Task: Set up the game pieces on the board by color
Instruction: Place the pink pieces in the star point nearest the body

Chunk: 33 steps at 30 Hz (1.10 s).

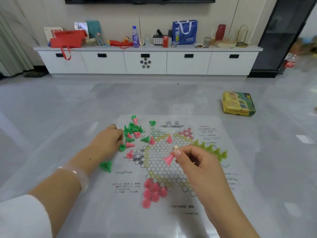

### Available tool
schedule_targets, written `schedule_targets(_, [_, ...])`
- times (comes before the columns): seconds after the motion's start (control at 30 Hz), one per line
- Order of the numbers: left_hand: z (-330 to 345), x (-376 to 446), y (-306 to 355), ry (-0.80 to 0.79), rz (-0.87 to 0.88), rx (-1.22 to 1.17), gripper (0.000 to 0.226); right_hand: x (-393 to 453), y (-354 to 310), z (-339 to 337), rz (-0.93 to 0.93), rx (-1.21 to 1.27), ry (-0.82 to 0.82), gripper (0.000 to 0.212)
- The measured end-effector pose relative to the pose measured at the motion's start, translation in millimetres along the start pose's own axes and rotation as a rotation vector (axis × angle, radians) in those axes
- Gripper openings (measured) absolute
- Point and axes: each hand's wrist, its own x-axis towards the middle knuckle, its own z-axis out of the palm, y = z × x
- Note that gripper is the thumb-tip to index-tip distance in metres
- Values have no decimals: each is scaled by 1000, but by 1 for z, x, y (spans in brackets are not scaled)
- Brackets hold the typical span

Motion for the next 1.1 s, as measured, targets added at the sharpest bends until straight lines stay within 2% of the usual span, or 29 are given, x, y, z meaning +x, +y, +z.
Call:
schedule_targets(0.13, [2, -2, -3, -18, 8, 37, 13, 0, 0, -1, 0, 6, 10, 21])
schedule_targets(0.2, [1, -2, -6, 2, 1, -20, 11, 0, -1, -1, -8, 1, 3, 21])
schedule_targets(0.27, [-3, 0, -9, 66, -60, -217, 3, 0, -1, 0, -17, -11, 1, 21])
schedule_targets(0.33, [-9, 2, -9, 118, -133, -455, 11, 1, -1, 0, -20, -24, -1, 20])
schedule_targets(0.4, [-12, 7, -7, 150, -133, -527, 11, 2, 0, 0, -13, -30, 6, 19])
schedule_targets(0.5, [-14, 13, 3, 15, -84, -354, 4, 3, 1, -1, -11, -39, 20, 20])
schedule_targets(0.6, [-12, 19, 16, -152, -79, -157, 30, 3, 1, -1, -16, -50, 17, 21])
schedule_targets(0.73, [-3, 29, 34, -80, -35, 183, 43, 2, -1, -1, -20, -46, 9, 22])
schedule_targets(0.87, [4, 39, 45, -81, -10, 357, 53, 3, -1, -3, -17, -52, 15, 25])
schedule_targets(0.93, [6, 41, 50, -94, 1, 465, 51, 3, -1, -3, -15, -60, 12, 25])
schedule_targets(1.03, [15, 43, 53, -82, -3, 396, 45, 4, 0, -5, -6, -62, 20, 24])
schedule_targets(1.1, [18, 43, 54, -94, -17, 321, 55, 4, 1, -6, -2, -59, 25, 23])
